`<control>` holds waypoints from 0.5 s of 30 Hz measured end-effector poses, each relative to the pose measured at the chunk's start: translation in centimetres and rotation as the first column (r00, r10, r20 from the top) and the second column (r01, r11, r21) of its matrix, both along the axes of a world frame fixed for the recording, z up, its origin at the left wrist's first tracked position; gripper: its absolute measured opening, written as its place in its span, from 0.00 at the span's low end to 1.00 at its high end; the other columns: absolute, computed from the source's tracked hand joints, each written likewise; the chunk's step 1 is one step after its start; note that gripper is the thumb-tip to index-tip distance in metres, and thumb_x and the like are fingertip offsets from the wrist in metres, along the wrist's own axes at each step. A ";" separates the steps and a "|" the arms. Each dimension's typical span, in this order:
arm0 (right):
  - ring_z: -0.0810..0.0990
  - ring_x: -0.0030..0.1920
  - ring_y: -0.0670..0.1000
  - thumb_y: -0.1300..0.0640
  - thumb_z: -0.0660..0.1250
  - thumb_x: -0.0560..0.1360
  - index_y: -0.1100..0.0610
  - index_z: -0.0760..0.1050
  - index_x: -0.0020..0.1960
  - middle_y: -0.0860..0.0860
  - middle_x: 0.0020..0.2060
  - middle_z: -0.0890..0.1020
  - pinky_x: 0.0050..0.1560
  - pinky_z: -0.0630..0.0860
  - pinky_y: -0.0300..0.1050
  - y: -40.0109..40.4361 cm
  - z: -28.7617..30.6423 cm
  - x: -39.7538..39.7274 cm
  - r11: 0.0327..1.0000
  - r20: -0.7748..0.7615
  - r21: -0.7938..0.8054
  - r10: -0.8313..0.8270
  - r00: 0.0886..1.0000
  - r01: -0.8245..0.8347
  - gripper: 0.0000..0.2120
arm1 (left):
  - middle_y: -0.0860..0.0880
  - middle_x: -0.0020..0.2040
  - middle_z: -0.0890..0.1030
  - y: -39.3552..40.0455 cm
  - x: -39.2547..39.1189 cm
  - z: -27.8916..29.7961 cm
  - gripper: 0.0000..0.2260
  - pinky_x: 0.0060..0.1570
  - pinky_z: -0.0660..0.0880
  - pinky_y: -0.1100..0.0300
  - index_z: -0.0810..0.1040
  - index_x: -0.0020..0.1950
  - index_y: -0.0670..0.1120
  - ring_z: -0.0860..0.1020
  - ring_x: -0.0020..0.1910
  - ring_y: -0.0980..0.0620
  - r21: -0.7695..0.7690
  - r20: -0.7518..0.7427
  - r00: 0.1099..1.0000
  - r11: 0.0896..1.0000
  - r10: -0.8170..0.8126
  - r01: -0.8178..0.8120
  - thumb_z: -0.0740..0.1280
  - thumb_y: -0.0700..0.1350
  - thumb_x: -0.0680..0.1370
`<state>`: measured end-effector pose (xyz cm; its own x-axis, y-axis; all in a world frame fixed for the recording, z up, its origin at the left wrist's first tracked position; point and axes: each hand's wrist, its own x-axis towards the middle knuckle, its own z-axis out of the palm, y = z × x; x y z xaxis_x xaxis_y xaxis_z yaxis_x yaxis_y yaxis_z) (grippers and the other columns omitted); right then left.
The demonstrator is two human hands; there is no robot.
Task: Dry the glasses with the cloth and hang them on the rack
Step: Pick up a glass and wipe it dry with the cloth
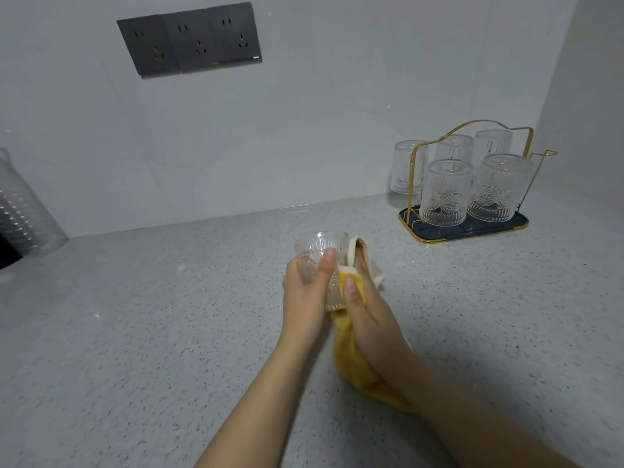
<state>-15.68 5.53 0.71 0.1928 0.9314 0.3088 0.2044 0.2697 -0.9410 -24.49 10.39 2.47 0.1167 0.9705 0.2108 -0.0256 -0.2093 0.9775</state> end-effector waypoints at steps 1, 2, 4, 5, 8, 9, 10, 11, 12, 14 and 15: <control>0.58 0.72 0.39 0.41 0.48 0.77 0.42 0.49 0.73 0.40 0.73 0.59 0.71 0.57 0.38 0.1 0.1 -0.1 0.999 0.024 0.046 -0.007 1.000 0.006 0.26 | 0.50 0.50 0.83 0.1 -0.3 0.1 0.29 0.35 0.74 0.75 0.77 0.59 0.46 0.81 0.42 0.66 0.002 -0.018 1.000 1.000 -0.016 0.016 0.67 0.65 0.67; 0.58 0.72 0.39 0.42 0.49 0.76 0.43 0.51 0.72 0.39 0.72 0.60 0.71 0.56 0.37 0.2 0.2 0.0 0.997 0.026 0.077 -0.021 0.999 0.019 0.25 | 0.49 0.50 0.85 0.1 -0.6 0.1 0.29 0.36 0.75 0.72 0.79 0.59 0.45 0.83 0.44 0.61 -0.016 -0.005 0.999 0.999 -0.049 0.049 0.69 0.64 0.66; 0.67 0.68 0.43 0.40 0.50 0.77 0.45 0.60 0.72 0.43 0.68 0.69 0.69 0.63 0.42 0.5 0.3 0.6 0.997 -0.046 0.038 -0.061 0.997 0.062 0.25 | 0.50 0.46 0.86 0.0 -0.6 0.1 0.28 0.37 0.78 0.67 0.79 0.58 0.41 0.84 0.43 0.57 -0.060 0.062 0.994 0.994 -0.086 0.089 0.72 0.60 0.67; 0.72 0.64 0.47 0.38 0.50 0.77 0.46 0.65 0.70 0.46 0.64 0.74 0.66 0.67 0.46 0.8 0.5 1.1 0.997 -0.106 -0.032 -0.080 0.991 0.077 0.25 | 0.50 0.46 0.86 -0.1 -0.4 -0.1 0.27 0.38 0.79 0.65 0.78 0.59 0.40 0.84 0.44 0.56 -0.096 0.109 0.990 0.991 -0.086 0.097 0.73 0.59 0.69; 0.79 0.53 0.50 0.37 0.48 0.76 0.50 0.70 0.66 0.50 0.54 0.80 0.59 0.74 0.51 1.6 0.6 2.2 0.975 -0.264 -0.212 -0.119 0.957 0.063 0.27 | 0.42 0.58 0.82 -0.4 0.5 -0.4 0.28 0.55 0.79 0.47 0.75 0.65 0.42 0.82 0.56 0.44 -0.224 0.243 0.966 0.964 -0.090 0.146 0.69 0.59 0.72; 0.79 0.53 0.49 0.36 0.47 0.75 0.49 0.69 0.66 0.47 0.52 0.80 0.58 0.74 0.48 1.3 0.4 2.1 0.975 -0.247 -0.209 -0.125 0.961 0.073 0.28 | 0.41 0.59 0.81 -0.4 0.7 -0.2 0.30 0.56 0.79 0.47 0.74 0.66 0.43 0.82 0.56 0.44 -0.247 0.248 0.966 0.959 -0.077 0.140 0.69 0.61 0.72; 0.78 0.54 0.47 0.35 0.47 0.73 0.46 0.68 0.67 0.44 0.52 0.79 0.58 0.73 0.44 1.0 0.3 1.7 0.979 -0.208 -0.184 -0.123 0.971 0.084 0.28 | 0.41 0.57 0.81 -0.3 0.7 0.0 0.32 0.51 0.81 0.51 0.73 0.65 0.43 0.83 0.52 0.48 -0.256 0.234 0.971 0.960 -0.055 0.116 0.70 0.64 0.71; 0.78 0.55 0.44 0.34 0.47 0.72 0.43 0.67 0.66 0.40 0.51 0.78 0.57 0.72 0.40 0.6 0.1 1.3 0.987 -0.173 -0.138 -0.111 0.979 0.088 0.27 | 0.43 0.54 0.82 -0.4 0.7 0.4 0.34 0.43 0.82 0.57 0.72 0.64 0.44 0.84 0.46 0.53 -0.257 0.217 0.976 0.962 -0.032 0.088 0.70 0.66 0.68; 0.77 0.55 0.40 0.34 0.48 0.73 0.39 0.64 0.66 0.37 0.52 0.77 0.55 0.72 0.35 0.3 0.0 1.0 0.993 -0.141 -0.092 -0.093 0.986 0.080 0.25 | 0.46 0.51 0.81 -0.4 0.6 0.6 0.34 0.36 0.80 0.61 0.70 0.63 0.44 0.84 0.40 0.57 -0.252 0.211 0.977 0.965 -0.018 0.072 0.68 0.66 0.65; 0.75 0.57 0.36 0.36 0.49 0.75 0.37 0.58 0.70 0.36 0.56 0.75 0.53 0.70 0.27 0.0 -0.1 0.4 0.997 -0.080 -0.013 -0.073 0.994 0.072 0.24 | 0.48 0.48 0.81 -0.3 0.3 0.5 0.33 0.33 0.78 0.64 0.69 0.60 0.45 0.83 0.36 0.59 -0.229 0.204 0.979 0.970 -0.032 0.080 0.68 0.65 0.63; 0.72 0.62 0.38 0.38 0.49 0.75 0.37 0.54 0.71 0.39 0.61 0.74 0.58 0.68 0.28 0.0 0.2 0.3 0.996 -0.054 0.025 -0.085 0.995 0.087 0.24 | 0.48 0.50 0.81 -0.4 0.2 0.3 0.31 0.35 0.79 0.64 0.70 0.59 0.47 0.84 0.39 0.59 -0.209 0.189 0.980 0.972 -0.066 0.106 0.70 0.64 0.64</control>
<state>-15.37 5.57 0.89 0.2884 0.9020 0.3212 0.1783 0.2789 -0.9436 -24.26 10.01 2.78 0.1813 0.9832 0.0210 -0.2137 0.0185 0.9767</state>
